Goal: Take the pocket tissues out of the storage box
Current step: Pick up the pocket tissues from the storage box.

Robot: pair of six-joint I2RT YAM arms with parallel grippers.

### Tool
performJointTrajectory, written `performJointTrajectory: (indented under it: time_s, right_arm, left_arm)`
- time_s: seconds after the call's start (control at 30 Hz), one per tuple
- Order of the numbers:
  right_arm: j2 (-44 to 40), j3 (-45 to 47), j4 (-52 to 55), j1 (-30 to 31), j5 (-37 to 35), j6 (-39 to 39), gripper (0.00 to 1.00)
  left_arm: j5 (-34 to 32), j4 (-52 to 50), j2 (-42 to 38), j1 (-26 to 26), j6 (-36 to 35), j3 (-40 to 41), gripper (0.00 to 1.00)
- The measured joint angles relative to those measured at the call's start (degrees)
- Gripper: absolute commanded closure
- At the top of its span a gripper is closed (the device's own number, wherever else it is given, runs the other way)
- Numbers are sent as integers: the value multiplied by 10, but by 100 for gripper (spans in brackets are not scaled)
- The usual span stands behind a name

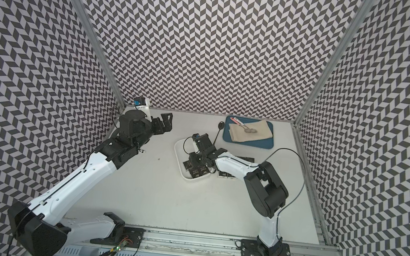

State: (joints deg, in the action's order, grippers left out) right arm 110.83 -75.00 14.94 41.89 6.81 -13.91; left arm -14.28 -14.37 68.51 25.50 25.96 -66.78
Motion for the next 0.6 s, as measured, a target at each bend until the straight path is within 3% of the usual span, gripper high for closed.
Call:
performJointTrajectory:
  time_s: [0.43, 0.6]
  right_arm:
    - [61, -43, 19, 3, -8, 8, 57]
    - [76, -56, 26, 3, -8, 10, 69]
  left_arm:
    - [-1, 0, 0, 0, -5, 0, 1]
    - [-3, 0, -1, 0, -6, 0, 1]
